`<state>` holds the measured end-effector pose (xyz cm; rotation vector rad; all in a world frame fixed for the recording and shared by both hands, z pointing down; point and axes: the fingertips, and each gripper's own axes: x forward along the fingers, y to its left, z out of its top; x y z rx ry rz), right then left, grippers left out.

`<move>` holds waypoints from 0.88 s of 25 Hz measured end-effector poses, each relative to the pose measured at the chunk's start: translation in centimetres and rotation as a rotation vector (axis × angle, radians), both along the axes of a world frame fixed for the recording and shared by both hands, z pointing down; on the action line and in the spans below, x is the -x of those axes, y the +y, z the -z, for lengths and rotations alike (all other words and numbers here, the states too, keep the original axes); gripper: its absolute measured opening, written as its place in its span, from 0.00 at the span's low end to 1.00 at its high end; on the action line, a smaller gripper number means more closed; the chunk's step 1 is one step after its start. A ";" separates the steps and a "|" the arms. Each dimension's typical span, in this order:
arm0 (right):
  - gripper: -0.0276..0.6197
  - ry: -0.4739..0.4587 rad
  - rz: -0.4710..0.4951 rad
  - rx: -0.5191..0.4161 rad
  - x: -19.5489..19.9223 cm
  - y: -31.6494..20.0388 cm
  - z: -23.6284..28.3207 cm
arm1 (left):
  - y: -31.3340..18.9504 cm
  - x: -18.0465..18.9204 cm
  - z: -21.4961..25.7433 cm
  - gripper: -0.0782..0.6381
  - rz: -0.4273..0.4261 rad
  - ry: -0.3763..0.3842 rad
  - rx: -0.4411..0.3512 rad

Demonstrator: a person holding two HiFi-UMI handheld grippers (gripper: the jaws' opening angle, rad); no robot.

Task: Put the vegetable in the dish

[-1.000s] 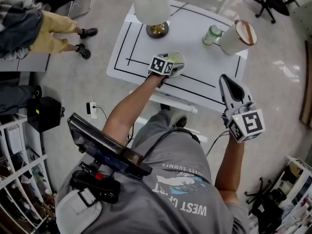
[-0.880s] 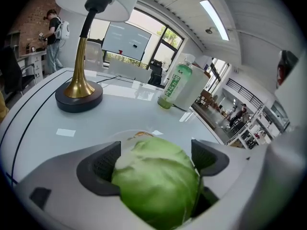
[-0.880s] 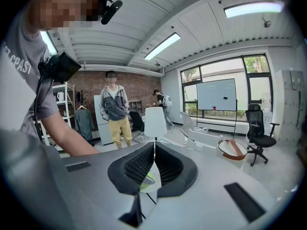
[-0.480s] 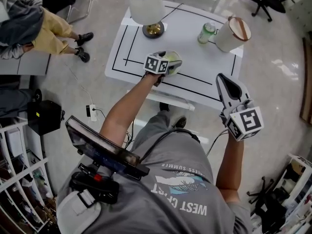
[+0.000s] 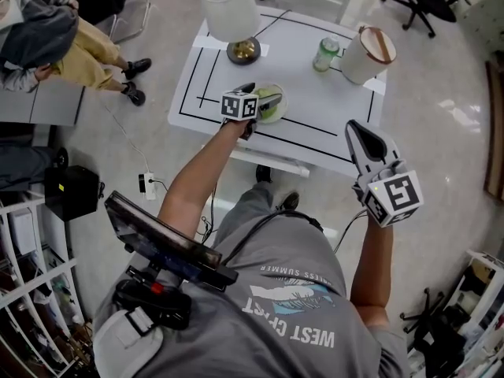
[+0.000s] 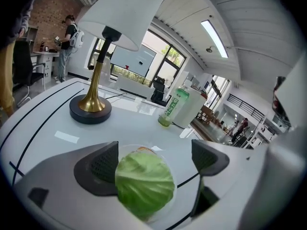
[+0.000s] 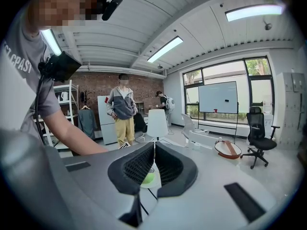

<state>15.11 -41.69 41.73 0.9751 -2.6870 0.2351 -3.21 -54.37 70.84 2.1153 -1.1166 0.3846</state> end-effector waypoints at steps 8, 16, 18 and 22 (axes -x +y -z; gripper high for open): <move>0.06 -0.001 0.005 -0.003 -1.1 0.9 0.0 | 0.1 -1.0 2.7 0.76 0.028 0.014 -0.061; 0.06 -0.002 0.040 -0.073 -1.9 2.0 2.2 | -0.4 -1.7 11.5 0.76 0.079 0.094 -0.245; 0.06 0.006 0.053 -0.100 -2.1 2.5 3.1 | -0.2 -1.5 14.7 0.76 0.097 0.115 -0.307; 0.06 -0.021 0.085 -0.152 -2.6 3.9 5.1 | 1.5 -1.8 22.1 0.76 0.096 0.143 -0.465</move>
